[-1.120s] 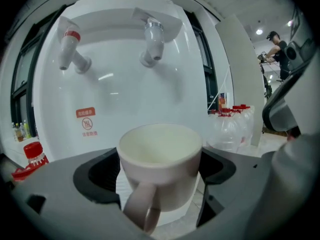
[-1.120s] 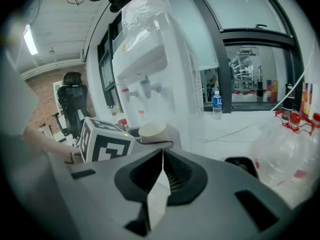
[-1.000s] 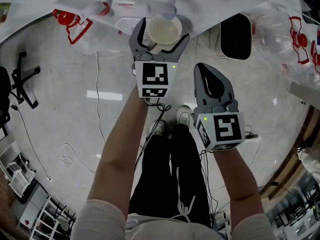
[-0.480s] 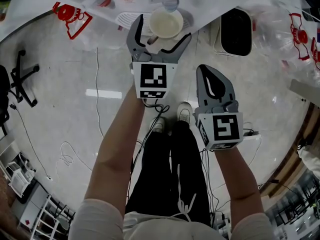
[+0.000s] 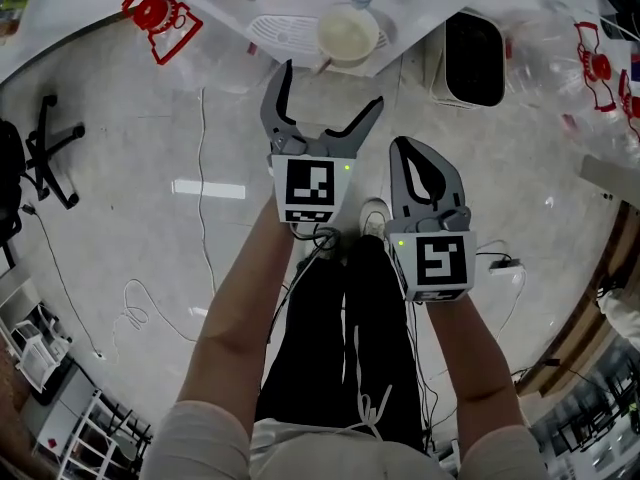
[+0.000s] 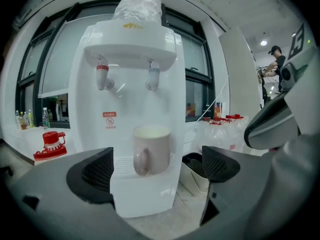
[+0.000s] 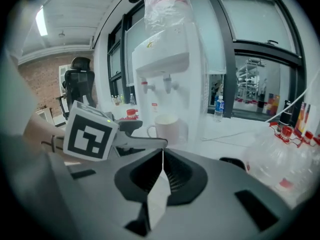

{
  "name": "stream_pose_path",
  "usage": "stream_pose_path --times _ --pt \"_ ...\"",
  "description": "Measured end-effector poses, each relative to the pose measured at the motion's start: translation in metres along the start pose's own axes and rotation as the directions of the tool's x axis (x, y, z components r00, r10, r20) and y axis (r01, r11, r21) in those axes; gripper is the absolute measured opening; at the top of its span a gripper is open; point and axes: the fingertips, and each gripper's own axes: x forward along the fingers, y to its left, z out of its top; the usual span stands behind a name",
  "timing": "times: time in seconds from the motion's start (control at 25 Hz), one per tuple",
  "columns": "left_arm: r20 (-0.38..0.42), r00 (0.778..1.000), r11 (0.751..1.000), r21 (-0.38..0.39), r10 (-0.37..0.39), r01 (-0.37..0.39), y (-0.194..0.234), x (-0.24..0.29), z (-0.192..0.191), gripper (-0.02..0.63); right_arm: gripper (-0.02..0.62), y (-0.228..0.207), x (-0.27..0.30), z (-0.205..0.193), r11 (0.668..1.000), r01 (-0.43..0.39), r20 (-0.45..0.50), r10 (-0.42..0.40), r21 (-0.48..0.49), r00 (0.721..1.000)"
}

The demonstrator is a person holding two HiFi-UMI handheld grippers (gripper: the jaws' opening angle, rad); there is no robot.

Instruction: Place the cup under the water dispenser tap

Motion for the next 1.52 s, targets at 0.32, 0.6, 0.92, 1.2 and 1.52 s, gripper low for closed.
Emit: stream_pose_path --times 0.32,0.6,0.92,1.2,1.52 --pt "0.007 1.000 0.994 -0.107 -0.029 0.030 -0.026 -0.081 0.016 0.520 0.029 0.018 -0.034 0.013 0.998 0.032 0.018 -0.034 0.062 0.999" --pt "-0.062 0.995 0.987 -0.146 -0.080 0.070 -0.033 -0.129 0.049 0.510 0.029 0.039 -0.067 0.049 0.998 0.026 0.002 -0.027 0.061 1.000" --pt "-0.049 0.999 0.985 -0.168 0.019 -0.027 -0.016 -0.206 0.129 0.154 0.029 0.072 -0.140 0.111 0.995 0.031 0.043 -0.036 0.093 0.998" --pt "-0.002 0.998 0.976 -0.208 0.060 -0.059 0.006 -0.253 0.204 0.037 0.029 0.068 -0.194 0.183 0.986 0.104 0.157 -0.124 0.130 0.980" --pt "0.146 0.989 0.981 -0.187 -0.031 0.058 -0.009 -0.298 0.316 0.020 0.029 0.081 -0.254 0.253 0.985 0.155 0.263 -0.171 0.078 0.950"
